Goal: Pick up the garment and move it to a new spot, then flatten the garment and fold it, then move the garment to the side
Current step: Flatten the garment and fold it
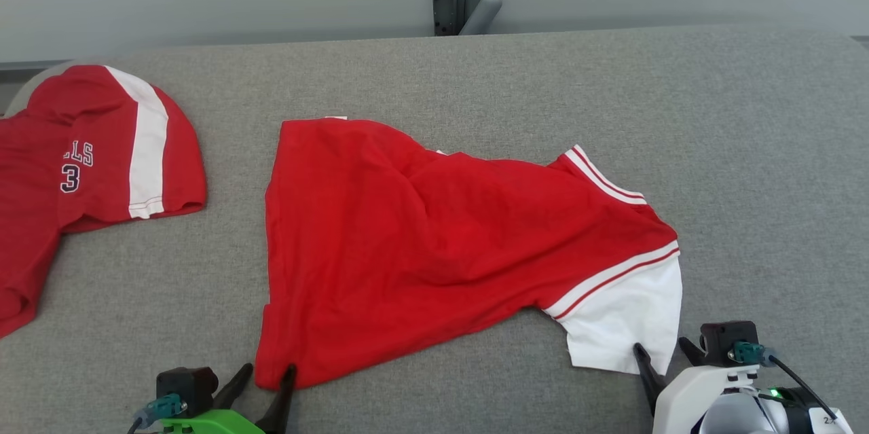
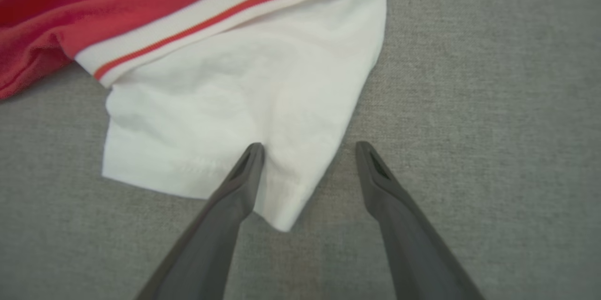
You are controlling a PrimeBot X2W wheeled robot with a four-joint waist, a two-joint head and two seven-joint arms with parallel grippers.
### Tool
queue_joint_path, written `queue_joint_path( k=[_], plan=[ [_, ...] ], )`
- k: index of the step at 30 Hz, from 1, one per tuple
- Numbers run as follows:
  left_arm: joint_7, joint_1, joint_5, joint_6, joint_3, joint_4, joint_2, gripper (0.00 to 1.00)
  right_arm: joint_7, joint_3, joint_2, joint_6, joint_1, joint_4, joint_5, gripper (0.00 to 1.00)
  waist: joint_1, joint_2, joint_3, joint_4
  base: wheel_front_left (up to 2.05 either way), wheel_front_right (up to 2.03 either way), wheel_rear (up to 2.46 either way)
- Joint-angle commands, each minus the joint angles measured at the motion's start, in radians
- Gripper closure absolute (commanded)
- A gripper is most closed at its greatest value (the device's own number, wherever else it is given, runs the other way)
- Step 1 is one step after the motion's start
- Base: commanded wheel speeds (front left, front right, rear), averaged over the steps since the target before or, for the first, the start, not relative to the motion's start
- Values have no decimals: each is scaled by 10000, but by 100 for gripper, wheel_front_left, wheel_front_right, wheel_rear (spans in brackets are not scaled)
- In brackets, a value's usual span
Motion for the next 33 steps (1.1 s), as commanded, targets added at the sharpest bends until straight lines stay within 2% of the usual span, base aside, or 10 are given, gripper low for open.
queue_joint_path(
  k=[1,2,4,7,8,9,18,19,21,33],
  plan=[
    [195,-288,-56,52,-31,262,6,0,155,147,-26,-17,-248,212,79,0,0,0,223,45,0,0,0],
    [277,-371,-45,82,-36,382,23,0,218,207,-26,-16,-317,330,179,0,0,0,245,58,0,0,0],
    [381,-453,-93,109,-52,595,-6,0,307,330,-23,-13,-378,529,360,47,0,0,264,82,0,0,0],
    [342,-502,-185,98,-37,699,-27,0,308,394,-14,-8,-449,692,527,71,0,0,261,100,0,0,0],
    [326,-527,-197,91,-42,749,-19,0,345,446,-14,-8,-473,779,612,97,0,0,254,107,0,0,0],
    [314,-533,-230,79,-67,798,-22,0,345,499,-13,-8,-492,846,725,100,0,0,248,109,0,0,0],
    [187,-735,-988,-49,-839,1118,-299,0,47,750,-8,-8,-783,735,1728,100,0,0,184,21,0,0,0],
    [240,-759,-1124,-46,-1027,1079,-316,22,29,726,-10,-8,-829,605,1832,100,0,0,177,-19,0,0,0],
    [99,-843,-1468,-38,-1184,1030,-273,100,-39,658,-36,-8,-868,248,2121,100,0,0,187,-98,0,0,0],
    [-145,-543,-4077,-31,-1321,-1104,636,100,478,-128,-30,-8,-556,-3617,3641,100,0,0,13,-572,0,0,0]
  ],
)
